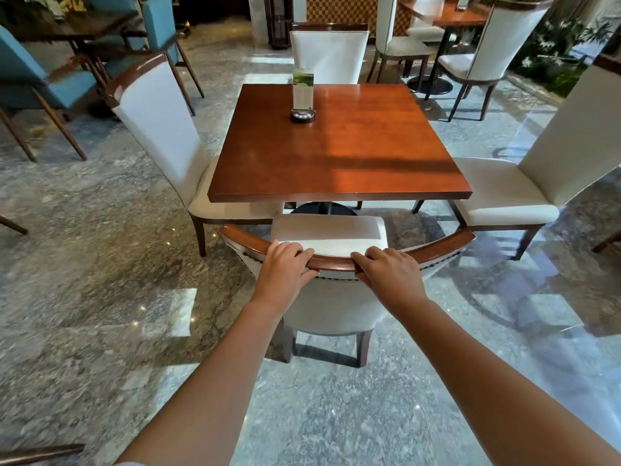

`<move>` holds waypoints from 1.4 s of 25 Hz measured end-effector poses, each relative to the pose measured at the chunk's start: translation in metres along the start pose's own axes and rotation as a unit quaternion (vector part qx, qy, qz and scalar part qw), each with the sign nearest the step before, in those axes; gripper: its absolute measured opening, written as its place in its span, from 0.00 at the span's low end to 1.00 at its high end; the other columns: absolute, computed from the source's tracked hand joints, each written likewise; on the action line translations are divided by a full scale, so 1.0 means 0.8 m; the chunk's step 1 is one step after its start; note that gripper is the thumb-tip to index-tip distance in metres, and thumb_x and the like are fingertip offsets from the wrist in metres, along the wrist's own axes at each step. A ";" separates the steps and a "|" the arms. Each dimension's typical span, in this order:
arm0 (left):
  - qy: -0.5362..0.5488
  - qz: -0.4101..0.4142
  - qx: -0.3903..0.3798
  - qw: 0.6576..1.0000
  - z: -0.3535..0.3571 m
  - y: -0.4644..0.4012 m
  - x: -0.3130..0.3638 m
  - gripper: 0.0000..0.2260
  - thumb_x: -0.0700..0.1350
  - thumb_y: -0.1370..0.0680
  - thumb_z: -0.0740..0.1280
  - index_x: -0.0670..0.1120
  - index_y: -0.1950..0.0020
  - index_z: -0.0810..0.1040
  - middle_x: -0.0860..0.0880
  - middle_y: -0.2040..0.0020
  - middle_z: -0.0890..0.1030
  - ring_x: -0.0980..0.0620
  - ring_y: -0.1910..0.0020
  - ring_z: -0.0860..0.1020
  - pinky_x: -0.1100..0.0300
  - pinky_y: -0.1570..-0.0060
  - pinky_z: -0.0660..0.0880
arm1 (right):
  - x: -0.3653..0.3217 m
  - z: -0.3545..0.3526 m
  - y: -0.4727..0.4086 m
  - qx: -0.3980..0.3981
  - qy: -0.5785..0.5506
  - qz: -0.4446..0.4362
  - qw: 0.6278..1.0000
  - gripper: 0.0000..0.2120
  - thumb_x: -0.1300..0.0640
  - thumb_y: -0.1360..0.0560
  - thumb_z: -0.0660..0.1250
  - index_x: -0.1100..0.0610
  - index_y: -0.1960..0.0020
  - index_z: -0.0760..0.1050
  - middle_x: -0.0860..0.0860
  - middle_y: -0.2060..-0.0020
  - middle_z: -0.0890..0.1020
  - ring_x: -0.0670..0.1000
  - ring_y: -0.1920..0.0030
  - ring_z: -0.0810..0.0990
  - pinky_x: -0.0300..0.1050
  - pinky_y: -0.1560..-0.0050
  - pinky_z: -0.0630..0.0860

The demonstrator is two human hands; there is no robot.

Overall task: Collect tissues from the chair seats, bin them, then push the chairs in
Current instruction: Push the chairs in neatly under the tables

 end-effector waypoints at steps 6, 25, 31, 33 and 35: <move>0.008 -0.014 -0.014 1.000 0.017 -0.030 0.005 0.18 0.47 0.30 0.72 0.41 0.42 0.78 0.43 0.52 0.80 0.43 0.48 0.77 0.45 0.34 0.63 | 0.031 0.010 -0.023 0.002 -0.005 -0.005 1.000 0.15 0.52 0.26 0.66 0.54 0.40 0.74 0.54 0.54 0.82 0.59 0.56 0.80 0.50 0.56 0.77; -0.038 -0.036 -0.119 0.991 -0.018 -0.023 0.036 0.21 0.47 0.22 0.62 0.44 0.30 0.66 0.45 0.38 0.74 0.47 0.38 0.71 0.52 0.34 0.65 | 0.027 -0.018 0.001 -0.125 -0.072 0.035 0.989 0.25 0.51 0.25 0.65 0.53 0.31 0.63 0.55 0.39 0.75 0.57 0.39 0.73 0.55 0.38 0.71; -0.057 0.027 -0.088 0.994 -0.039 0.007 0.104 0.14 0.50 0.22 0.59 0.44 0.43 0.74 0.47 0.47 0.78 0.47 0.47 0.74 0.52 0.47 0.69 | 0.037 -0.063 0.069 -0.030 -0.046 0.100 0.994 0.16 0.51 0.25 0.63 0.57 0.40 0.71 0.56 0.43 0.78 0.57 0.46 0.77 0.54 0.46 0.76; -0.057 0.058 -0.096 0.992 -0.034 0.014 0.126 0.13 0.51 0.22 0.58 0.45 0.44 0.74 0.47 0.48 0.77 0.48 0.47 0.73 0.53 0.47 0.68 | 0.044 -0.069 0.095 -0.027 -0.042 0.132 0.990 0.16 0.51 0.25 0.63 0.57 0.41 0.71 0.56 0.43 0.78 0.57 0.45 0.77 0.54 0.45 0.75; -0.058 0.085 -0.106 0.989 -0.026 0.021 0.145 0.13 0.51 0.22 0.58 0.45 0.45 0.75 0.47 0.48 0.77 0.48 0.48 0.73 0.54 0.47 0.68 | 0.052 -0.071 0.119 -0.030 -0.037 0.162 0.986 0.15 0.51 0.25 0.62 0.58 0.42 0.72 0.57 0.44 0.78 0.58 0.45 0.77 0.54 0.45 0.74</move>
Point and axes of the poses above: each hand's wrist, its own y-axis away from the middle knuckle, its own z-axis out of the palm, x = y × z, the point moved 2 cm from there along -y, towards the middle knuckle
